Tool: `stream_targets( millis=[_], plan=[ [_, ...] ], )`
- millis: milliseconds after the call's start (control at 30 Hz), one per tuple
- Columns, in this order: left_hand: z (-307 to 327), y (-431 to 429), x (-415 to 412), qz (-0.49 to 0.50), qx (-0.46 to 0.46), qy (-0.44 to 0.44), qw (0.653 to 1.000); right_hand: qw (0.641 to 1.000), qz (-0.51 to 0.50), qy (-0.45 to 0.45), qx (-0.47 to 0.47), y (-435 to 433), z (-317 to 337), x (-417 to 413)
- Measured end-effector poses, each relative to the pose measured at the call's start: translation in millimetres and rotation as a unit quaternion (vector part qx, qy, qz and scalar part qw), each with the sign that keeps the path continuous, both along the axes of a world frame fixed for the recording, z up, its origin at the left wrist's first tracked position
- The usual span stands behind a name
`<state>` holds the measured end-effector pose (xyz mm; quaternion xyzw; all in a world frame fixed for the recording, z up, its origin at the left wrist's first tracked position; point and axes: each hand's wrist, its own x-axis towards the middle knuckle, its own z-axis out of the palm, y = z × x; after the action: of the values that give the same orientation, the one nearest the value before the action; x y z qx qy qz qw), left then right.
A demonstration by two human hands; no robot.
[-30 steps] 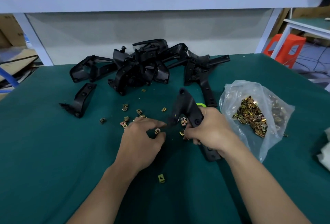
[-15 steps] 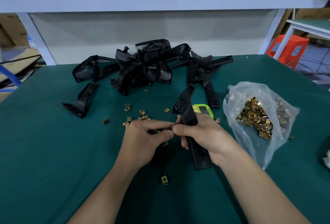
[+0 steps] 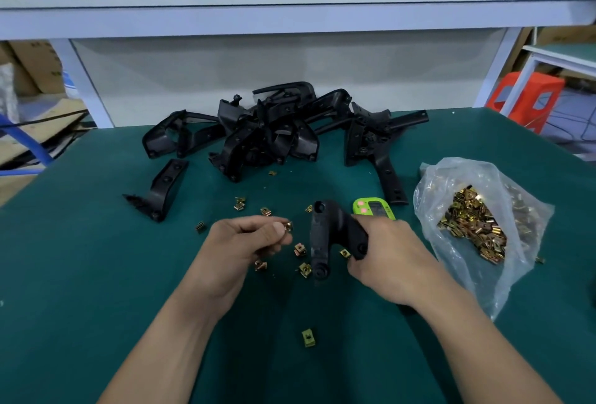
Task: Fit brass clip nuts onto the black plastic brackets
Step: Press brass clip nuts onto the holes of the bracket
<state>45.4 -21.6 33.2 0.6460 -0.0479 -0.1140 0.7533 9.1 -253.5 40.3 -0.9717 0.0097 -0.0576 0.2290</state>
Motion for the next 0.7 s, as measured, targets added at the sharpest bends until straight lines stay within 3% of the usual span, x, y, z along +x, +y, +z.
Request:
stream_targets(
  millis=[133,700],
  plan=[
    [0.4,-2.0,-1.0,-0.001,-0.036,0.022,0.999,0.999,0.024,0.022,0.012,0.9,1.2,-0.3],
    [2.8,-8.6,-7.9,-0.036,0.010,0.025,0.999,0.998,0.043,0.038,-0.004,6.6,1.3,-0.8]
  ],
)
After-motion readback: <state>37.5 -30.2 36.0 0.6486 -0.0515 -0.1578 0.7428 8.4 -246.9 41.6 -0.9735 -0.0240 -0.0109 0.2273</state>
